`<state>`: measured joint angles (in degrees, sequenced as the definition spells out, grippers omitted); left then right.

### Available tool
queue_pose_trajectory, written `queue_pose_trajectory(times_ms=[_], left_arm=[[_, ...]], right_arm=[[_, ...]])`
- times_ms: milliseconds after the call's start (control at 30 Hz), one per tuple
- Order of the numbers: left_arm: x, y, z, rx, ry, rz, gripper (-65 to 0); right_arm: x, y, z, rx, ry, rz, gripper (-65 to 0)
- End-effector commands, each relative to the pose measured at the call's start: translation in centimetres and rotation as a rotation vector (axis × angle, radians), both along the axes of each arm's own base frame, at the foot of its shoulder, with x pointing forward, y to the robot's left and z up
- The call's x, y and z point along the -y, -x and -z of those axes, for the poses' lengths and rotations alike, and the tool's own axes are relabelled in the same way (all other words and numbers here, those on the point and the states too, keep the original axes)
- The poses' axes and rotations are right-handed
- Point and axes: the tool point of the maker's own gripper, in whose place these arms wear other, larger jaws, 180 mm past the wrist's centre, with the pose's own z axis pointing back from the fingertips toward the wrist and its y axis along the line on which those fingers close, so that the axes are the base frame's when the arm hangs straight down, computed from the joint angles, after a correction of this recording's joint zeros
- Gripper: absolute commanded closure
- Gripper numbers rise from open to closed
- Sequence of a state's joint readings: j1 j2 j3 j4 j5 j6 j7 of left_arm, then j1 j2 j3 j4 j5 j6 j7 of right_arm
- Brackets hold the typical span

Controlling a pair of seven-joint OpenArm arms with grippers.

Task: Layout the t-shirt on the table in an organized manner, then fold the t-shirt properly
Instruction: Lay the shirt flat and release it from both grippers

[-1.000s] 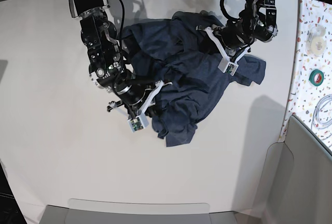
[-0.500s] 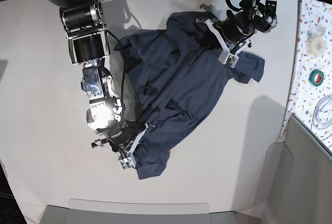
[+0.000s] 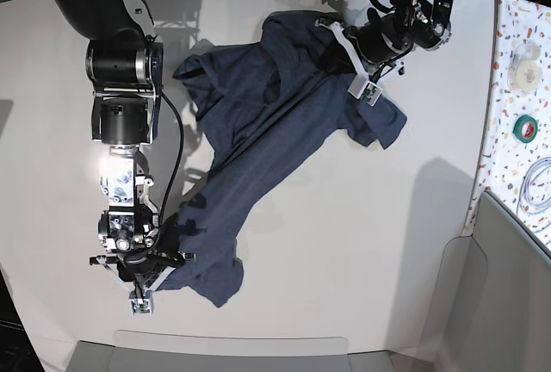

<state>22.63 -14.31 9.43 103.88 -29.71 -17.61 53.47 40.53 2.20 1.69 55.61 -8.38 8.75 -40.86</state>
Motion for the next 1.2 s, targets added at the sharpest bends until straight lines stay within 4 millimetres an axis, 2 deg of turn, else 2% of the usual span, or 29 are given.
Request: queue_pose_trajectory(times_ms=[0, 100, 167, 233, 333, 467, 633, 700, 867, 1000, 1167], left_arm=[[-1.6, 2.4, 1.2, -0.093, -0.114, 0.044, -6.7], [-0.7, 0.8, -1.4, 0.002, -0.098, 0.056, -10.9], [-0.5, -0.4, -3.3, 0.065, -0.093, 0.043, -15.8], [-1.1, -1.6, -5.1, 0.111, -0.098, -0.021, -20.9], [-1.4, -2.7, -5.9, 0.134, -0.099, -0.072, -24.3], [-1.5, -3.4, -6.3, 0.154, -0.099, -0.077, -24.3], [-3.9, -4.8, -7.4, 0.179, -0.076, -0.171, -20.5], [-4.7, -5.9, -8.7, 0.204, -0.02, -0.221, -20.0], [-7.5, -7.4, -11.7, 0.253, 0.126, -0.354, -20.0], [-8.7, -7.6, -12.4, 0.266, 0.145, -0.391, -20.0], [-8.6, -7.6, -12.3, 0.262, 0.146, -0.389, -20.0]], right_arm=[[0.1, -1.9, -4.7, 0.12, 0.003, -0.003, -16.7], [0.0, -1.8, -6.4, 0.172, 0.003, -0.01, -31.4], [-0.4, -1.1, -6.3, 0.168, 0.01, -0.016, -38.7], [-0.6, -0.4, -6.6, 0.173, 0.011, -0.016, -44.8], [-0.7, 0.3, -7.1, 0.2, 0.012, -0.016, -49.6], [-1.1, 3.2, -7.9, 0.254, 0.001, -0.039, -49.8], [-3.6, 9.5, -6.6, 0.193, -0.077, -0.14, -49.8], [-4.2, 11.9, -5.3, 0.168, -0.125, -0.16, -49.8], [-2.7, 17.6, -1.9, 0.103, -0.266, -0.113, -49.8], [-3.2, 20.5, 0.0, 0.055, -0.454, -0.109, -49.7], [-4.7, 22.0, 1.6, -0.001, -0.61, -0.136, -49.7]])
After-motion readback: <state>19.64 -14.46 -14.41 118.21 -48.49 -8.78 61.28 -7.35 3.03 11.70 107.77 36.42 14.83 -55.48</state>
